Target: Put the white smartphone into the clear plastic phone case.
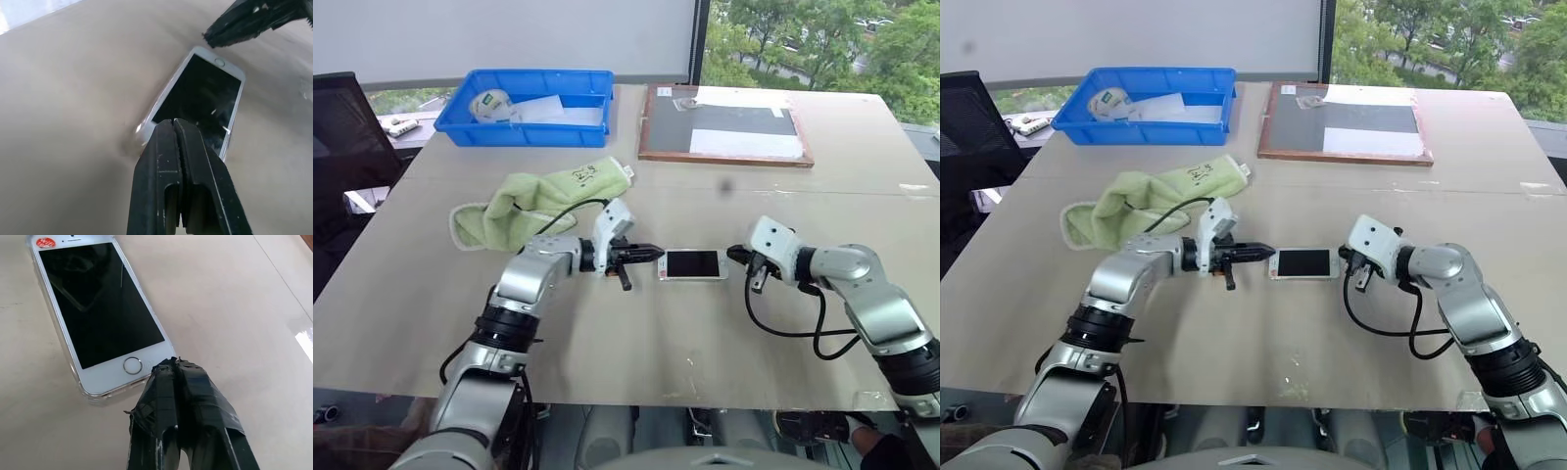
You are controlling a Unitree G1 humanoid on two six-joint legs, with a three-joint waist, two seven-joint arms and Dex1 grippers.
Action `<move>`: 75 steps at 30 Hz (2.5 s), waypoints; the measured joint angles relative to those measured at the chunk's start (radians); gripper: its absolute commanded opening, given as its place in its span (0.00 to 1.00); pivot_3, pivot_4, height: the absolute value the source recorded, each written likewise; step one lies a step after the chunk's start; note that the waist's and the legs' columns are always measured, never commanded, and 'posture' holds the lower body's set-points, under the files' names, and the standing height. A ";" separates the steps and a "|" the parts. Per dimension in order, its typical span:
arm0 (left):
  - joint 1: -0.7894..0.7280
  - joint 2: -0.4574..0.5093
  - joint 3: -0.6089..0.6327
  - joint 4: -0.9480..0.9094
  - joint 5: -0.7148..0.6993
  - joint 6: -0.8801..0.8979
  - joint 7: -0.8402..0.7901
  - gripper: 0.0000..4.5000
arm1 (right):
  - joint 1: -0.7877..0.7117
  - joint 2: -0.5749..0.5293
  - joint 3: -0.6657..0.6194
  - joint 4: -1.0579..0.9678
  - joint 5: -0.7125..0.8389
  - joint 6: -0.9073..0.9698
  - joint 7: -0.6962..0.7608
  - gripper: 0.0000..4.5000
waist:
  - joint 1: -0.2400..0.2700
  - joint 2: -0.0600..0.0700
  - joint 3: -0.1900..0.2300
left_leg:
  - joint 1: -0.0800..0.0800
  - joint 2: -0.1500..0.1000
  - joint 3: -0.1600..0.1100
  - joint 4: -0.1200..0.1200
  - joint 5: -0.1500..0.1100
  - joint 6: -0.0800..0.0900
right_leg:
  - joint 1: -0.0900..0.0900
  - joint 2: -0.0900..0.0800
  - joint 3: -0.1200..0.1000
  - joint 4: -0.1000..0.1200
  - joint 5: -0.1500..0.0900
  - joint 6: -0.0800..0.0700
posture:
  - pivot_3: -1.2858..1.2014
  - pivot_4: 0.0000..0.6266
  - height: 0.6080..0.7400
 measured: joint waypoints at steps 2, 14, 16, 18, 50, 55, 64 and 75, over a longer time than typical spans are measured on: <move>-0.001 -0.003 -0.026 0.001 0.030 -0.016 0.022 0.01 | 0.000 0.000 0.006 0.000 0.000 0.005 -0.004 0.00 | -0.001 0.000 0.000 | 0.000 0.000 0.000 0.000 0.000 0.000 | 0.000 0.000 0.000 0.000 0.000 0.000 | 0.52 0.24 1.00; 0.052 0.105 0.072 -0.011 -0.051 0.013 -0.011 0.01 | 0.000 -0.007 0.024 -0.012 0.000 0.011 0.001 0.00 | -0.003 0.000 0.000 | 0.001 0.001 0.000 0.000 0.000 0.000 | 0.000 0.000 0.000 0.000 0.000 0.000 | 0.52 0.24 1.00; 0.071 0.109 0.057 -0.015 -0.036 -0.003 -0.014 0.01 | 0.000 -0.014 0.026 -0.012 -0.001 0.009 0.005 0.00 | -0.001 0.000 0.000 | 0.001 0.001 0.001 0.000 0.000 0.000 | 0.000 0.000 0.000 0.000 0.000 0.000 | 0.52 0.24 1.00; 0.082 0.085 0.025 -0.025 -0.031 -0.004 -0.009 0.01 | -0.002 -0.018 0.031 -0.012 -0.007 0.009 0.005 0.00 | 0.002 0.000 0.000 | 0.000 0.000 0.000 0.000 0.000 0.000 | 0.000 -0.001 0.000 0.000 0.000 0.000 | 0.52 0.24 1.00; -0.024 -0.057 -0.109 -0.015 -0.012 -0.073 -0.013 0.01 | 0.141 0.003 -0.155 -0.178 0.211 0.139 -0.036 0.00 | -0.001 -0.001 0.000 | 0.000 0.000 0.000 0.000 0.000 0.000 | 0.000 0.001 0.001 -0.001 0.000 0.000 | 0.52 0.24 1.00; -0.045 -0.084 -0.133 0.090 0.055 -0.174 -0.004 0.01 | 0.126 0.005 -0.130 -0.147 0.206 0.138 -0.054 0.00 | 0.002 -0.001 0.000 | 0.000 0.000 0.000 0.000 0.000 0.000 | 0.000 0.001 0.000 -0.001 0.000 0.000 | 0.52 0.24 1.00; -0.042 -0.083 -0.132 0.109 0.088 -0.225 -0.013 0.01 | 0.040 0.000 -0.032 -0.041 0.185 0.178 -0.053 0.00 | 0.000 -0.001 -0.002 | 0.002 0.000 0.000 0.001 0.000 0.000 | 0.002 0.001 0.000 -0.001 0.000 0.000 | 0.52 0.24 1.00; -0.008 -0.082 -0.129 0.106 0.102 -0.213 0.014 0.01 | -0.078 -0.056 0.079 0.007 0.198 0.395 -0.003 0.00 | 0.002 -0.014 -0.025 | 0.016 0.001 -0.005 -0.001 -0.001 0.001 | 0.015 -0.008 -0.001 -0.004 -0.003 -0.004 | 0.52 0.24 1.00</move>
